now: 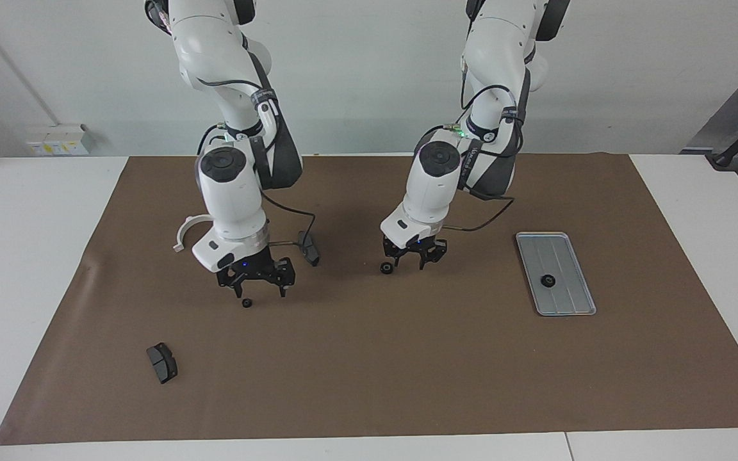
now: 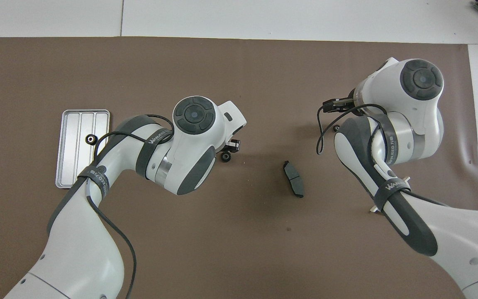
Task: Pick bearing gear from pile to tray
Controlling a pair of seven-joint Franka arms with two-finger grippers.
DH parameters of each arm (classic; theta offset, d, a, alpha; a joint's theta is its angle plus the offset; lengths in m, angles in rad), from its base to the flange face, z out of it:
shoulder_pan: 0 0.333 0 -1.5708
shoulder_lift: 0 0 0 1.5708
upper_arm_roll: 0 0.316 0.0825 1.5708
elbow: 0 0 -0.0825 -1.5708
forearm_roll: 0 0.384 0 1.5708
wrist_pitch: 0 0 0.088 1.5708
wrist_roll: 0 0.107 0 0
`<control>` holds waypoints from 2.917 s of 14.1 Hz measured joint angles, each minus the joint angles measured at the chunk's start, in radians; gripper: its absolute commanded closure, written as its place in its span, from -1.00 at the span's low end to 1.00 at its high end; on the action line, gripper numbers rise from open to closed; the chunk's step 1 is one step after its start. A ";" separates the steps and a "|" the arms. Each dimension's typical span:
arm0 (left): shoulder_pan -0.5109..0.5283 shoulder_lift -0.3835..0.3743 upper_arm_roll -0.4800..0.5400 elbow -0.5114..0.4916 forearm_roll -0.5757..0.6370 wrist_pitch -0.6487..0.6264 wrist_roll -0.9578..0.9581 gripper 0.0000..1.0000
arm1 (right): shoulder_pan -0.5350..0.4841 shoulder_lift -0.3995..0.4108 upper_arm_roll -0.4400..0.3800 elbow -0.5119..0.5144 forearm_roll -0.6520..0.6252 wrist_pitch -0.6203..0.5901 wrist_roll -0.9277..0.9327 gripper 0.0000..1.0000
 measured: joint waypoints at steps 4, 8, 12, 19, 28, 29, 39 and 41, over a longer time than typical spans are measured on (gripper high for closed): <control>-0.018 0.028 0.001 0.034 0.001 0.000 -0.011 -0.12 | -0.001 0.033 0.008 -0.053 0.012 0.057 -0.035 -1.00; -0.024 0.040 0.001 0.041 0.011 0.001 -0.017 -0.12 | -0.002 0.035 0.009 -0.091 0.014 0.083 -0.054 -0.77; -0.025 0.051 0.001 0.041 0.022 0.020 -0.018 -0.12 | -0.002 0.035 0.009 -0.117 0.014 0.096 -0.056 -0.51; -0.039 0.081 0.002 0.037 0.035 0.024 -0.021 -0.12 | -0.009 0.035 0.007 -0.126 0.015 0.067 -0.057 -0.24; -0.050 0.092 0.003 0.018 0.054 0.023 -0.024 -0.12 | -0.009 0.034 0.006 -0.130 0.015 0.062 -0.057 0.30; -0.051 0.092 0.003 0.017 0.054 0.022 -0.024 -0.12 | -0.009 0.034 0.006 -0.130 0.015 0.062 -0.057 0.51; -0.059 0.091 0.003 0.019 0.056 0.019 -0.024 1.00 | -0.008 0.029 0.007 -0.129 0.016 0.060 -0.057 1.00; -0.059 0.091 0.004 0.020 0.056 0.015 -0.024 1.00 | -0.007 0.022 0.010 -0.118 0.016 0.039 -0.057 1.00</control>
